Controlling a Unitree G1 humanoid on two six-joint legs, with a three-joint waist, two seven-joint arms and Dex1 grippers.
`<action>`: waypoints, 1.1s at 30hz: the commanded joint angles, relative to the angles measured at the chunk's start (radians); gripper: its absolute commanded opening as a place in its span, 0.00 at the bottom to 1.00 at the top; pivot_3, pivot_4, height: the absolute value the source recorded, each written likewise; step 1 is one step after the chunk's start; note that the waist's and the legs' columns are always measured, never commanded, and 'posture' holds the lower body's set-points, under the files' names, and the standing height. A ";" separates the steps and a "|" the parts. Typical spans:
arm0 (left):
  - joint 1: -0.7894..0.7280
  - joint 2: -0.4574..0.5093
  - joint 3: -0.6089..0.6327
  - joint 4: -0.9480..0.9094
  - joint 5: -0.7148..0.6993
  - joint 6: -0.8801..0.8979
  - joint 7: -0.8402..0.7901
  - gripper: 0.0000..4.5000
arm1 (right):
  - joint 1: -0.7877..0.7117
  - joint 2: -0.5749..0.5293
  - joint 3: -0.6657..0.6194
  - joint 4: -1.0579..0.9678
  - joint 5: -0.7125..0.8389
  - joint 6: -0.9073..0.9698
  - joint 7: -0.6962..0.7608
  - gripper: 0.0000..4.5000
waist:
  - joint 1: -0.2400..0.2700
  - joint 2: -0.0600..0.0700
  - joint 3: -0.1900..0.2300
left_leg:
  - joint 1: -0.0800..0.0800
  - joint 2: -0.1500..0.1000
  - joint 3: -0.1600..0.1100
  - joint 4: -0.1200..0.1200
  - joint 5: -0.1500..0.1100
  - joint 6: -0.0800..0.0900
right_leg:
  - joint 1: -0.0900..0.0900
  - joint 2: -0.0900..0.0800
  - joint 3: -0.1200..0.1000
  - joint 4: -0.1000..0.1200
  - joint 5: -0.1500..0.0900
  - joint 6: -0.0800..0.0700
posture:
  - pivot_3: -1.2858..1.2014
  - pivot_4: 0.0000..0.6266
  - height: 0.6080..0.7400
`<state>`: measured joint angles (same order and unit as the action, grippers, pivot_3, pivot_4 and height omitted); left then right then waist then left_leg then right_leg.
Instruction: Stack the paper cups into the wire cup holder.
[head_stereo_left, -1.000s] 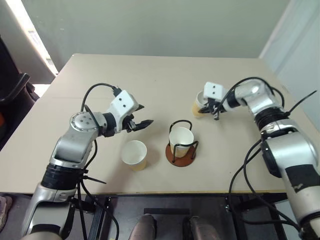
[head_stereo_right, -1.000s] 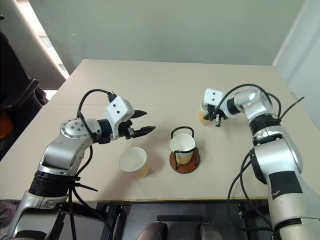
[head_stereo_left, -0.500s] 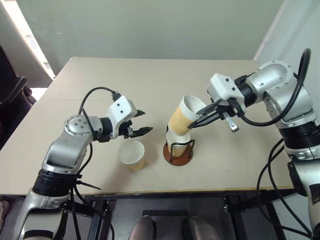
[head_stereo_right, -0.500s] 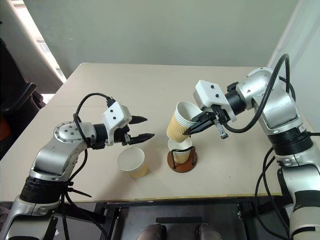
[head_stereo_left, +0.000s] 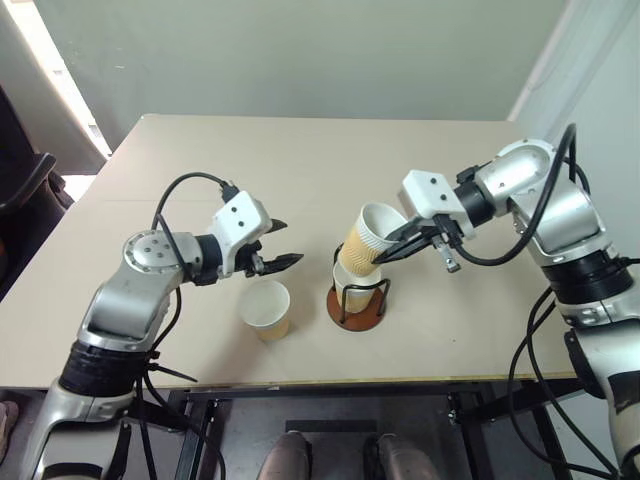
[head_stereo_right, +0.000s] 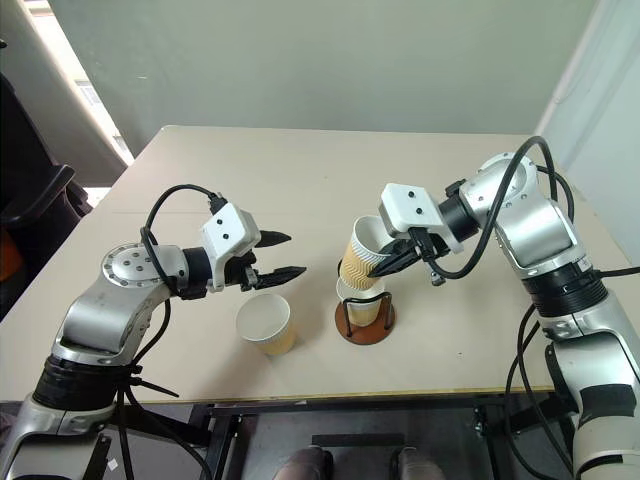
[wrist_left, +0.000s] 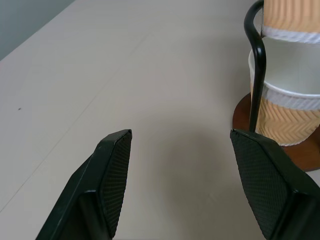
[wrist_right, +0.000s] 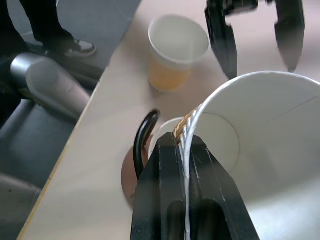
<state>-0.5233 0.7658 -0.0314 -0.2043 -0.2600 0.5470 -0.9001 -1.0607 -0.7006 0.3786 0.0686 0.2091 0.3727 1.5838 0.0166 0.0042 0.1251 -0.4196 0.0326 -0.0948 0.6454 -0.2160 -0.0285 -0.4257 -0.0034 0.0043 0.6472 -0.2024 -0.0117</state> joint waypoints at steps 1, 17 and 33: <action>0.007 0.022 0.046 -0.050 -0.019 0.006 0.004 0.75 | -0.007 0.001 0.000 -0.012 -0.014 -0.017 0.011 0.29 | 0.000 0.000 0.000 | 0.000 0.000 0.000 0.000 0.000 0.000 | 0.000 0.000 0.000 0.000 0.000 0.000 | 0.52 0.24 1.00; -0.014 0.263 0.071 0.029 -0.107 -0.046 -0.302 0.75 | -0.012 0.138 -0.149 -0.061 0.143 0.125 -0.130 0.99 | 0.000 0.000 0.000 | -0.001 0.000 -0.001 -0.001 0.000 -0.001 | -0.002 0.001 0.000 0.000 -0.003 -0.005 | 0.52 0.24 1.00; -0.113 0.260 -0.156 0.124 0.044 -0.134 -0.456 0.75 | 0.130 0.237 -0.124 -0.176 0.110 0.209 -0.398 0.99 | -0.002 0.000 0.000 | -0.007 0.000 -0.003 -0.001 -0.001 -0.002 | -0.008 0.000 0.000 0.001 -0.003 -0.005 | 0.52 0.24 1.00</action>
<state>-0.6138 1.0212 -0.1856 -0.0782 -0.2349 0.4339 -1.3479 -0.9201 -0.4547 0.2799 -0.0613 0.3088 0.5772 1.1963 0.0142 0.0044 0.1252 -0.4262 0.0325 -0.0976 0.6445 -0.2173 -0.0309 -0.4337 -0.0031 0.0041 0.6481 -0.2048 -0.0155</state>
